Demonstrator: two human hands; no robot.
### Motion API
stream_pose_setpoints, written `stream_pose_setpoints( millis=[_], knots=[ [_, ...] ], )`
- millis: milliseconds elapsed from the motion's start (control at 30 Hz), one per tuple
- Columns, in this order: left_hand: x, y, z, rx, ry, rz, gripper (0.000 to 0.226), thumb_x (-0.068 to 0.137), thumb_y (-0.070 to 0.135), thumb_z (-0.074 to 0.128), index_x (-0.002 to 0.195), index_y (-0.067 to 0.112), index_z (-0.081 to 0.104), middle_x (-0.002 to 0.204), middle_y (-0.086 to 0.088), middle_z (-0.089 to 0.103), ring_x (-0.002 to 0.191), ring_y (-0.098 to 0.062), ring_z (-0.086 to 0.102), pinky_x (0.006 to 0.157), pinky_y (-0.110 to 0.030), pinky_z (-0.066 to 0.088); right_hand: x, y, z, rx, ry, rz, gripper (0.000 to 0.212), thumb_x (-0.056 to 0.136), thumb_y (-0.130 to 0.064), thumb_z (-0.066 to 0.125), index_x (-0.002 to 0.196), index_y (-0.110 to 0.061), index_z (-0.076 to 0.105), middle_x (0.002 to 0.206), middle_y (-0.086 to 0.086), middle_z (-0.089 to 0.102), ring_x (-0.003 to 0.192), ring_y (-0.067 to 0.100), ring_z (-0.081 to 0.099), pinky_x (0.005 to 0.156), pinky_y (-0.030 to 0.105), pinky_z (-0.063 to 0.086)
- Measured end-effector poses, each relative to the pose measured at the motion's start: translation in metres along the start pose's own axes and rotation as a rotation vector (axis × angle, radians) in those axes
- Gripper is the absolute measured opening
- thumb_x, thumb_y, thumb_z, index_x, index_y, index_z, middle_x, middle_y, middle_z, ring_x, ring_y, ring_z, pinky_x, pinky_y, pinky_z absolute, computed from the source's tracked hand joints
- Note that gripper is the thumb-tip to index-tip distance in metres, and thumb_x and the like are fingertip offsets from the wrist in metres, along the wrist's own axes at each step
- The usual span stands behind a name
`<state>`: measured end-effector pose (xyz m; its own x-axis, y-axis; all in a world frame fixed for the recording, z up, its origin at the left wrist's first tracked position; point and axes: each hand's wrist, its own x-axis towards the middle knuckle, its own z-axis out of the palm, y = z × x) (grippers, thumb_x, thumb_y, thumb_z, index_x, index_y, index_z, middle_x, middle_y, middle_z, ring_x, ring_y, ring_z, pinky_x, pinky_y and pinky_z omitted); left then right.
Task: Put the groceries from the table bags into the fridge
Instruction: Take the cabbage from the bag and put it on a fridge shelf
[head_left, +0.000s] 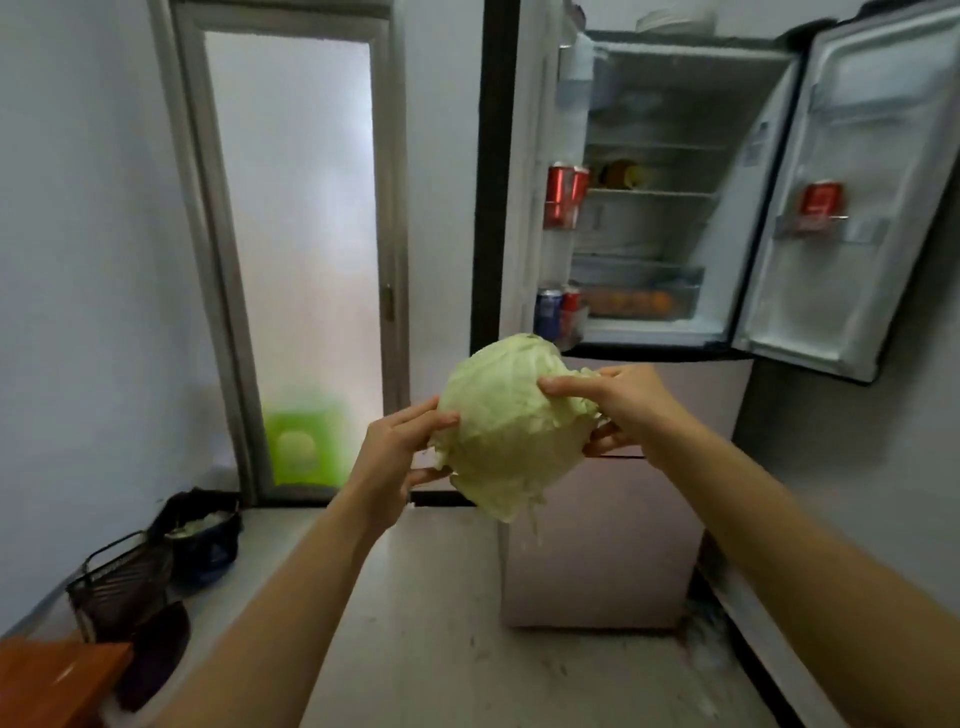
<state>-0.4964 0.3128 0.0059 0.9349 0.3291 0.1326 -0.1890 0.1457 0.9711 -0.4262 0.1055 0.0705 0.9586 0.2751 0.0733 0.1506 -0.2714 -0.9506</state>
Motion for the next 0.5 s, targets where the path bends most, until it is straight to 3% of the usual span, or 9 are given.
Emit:
stream_pose_setpoints(
  millis=[133,233,333,500],
  knots=[
    [0.109,-0.004,0.075,-0.032,-0.112,0.022,0.029,0.083,0.019,0.067,0.112,0.025,0.069,0.114,0.002,0.066,0.106,-0.018,0.057,0.071,-0.033,0.053,0.088,0.003,-0.064,0.012,0.135,0.014,0.039,0.067,-0.035,0.085,0.091,-0.008,0.068,0.088,0.005,0.069,0.075,0.024,0.069,0.055,0.034,0.061],
    [0.179,-0.004,0.127,-0.043,-0.222,0.057,0.036,0.081,0.019,0.069,0.116,0.026,0.067,0.108,0.008,0.068,0.1,-0.011,0.059,0.07,-0.029,0.052,0.147,0.005,-0.108,0.034,0.219,0.017,0.046,0.065,-0.035,0.086,0.097,-0.006,0.068,0.09,0.007,0.071,0.076,0.024,0.07,0.056,0.034,0.06],
    [0.244,-0.009,0.17,-0.045,-0.311,0.087,0.038,0.073,0.019,0.073,0.108,0.033,0.069,0.101,0.011,0.073,0.093,-0.012,0.067,0.077,-0.033,0.054,0.2,0.01,-0.148,0.08,0.283,0.012,0.043,0.066,-0.032,0.086,0.096,-0.008,0.068,0.091,0.006,0.071,0.079,0.024,0.069,0.06,0.034,0.06],
    [0.351,-0.026,0.241,-0.066,-0.388,0.139,0.065,0.065,0.024,0.083,0.127,0.028,0.062,0.116,0.004,0.07,0.107,-0.019,0.066,0.087,-0.043,0.054,0.293,0.025,-0.211,0.106,0.343,-0.008,0.042,0.065,-0.029,0.087,0.097,-0.008,0.067,0.095,0.007,0.07,0.082,0.025,0.07,0.062,0.037,0.06]
  ],
)
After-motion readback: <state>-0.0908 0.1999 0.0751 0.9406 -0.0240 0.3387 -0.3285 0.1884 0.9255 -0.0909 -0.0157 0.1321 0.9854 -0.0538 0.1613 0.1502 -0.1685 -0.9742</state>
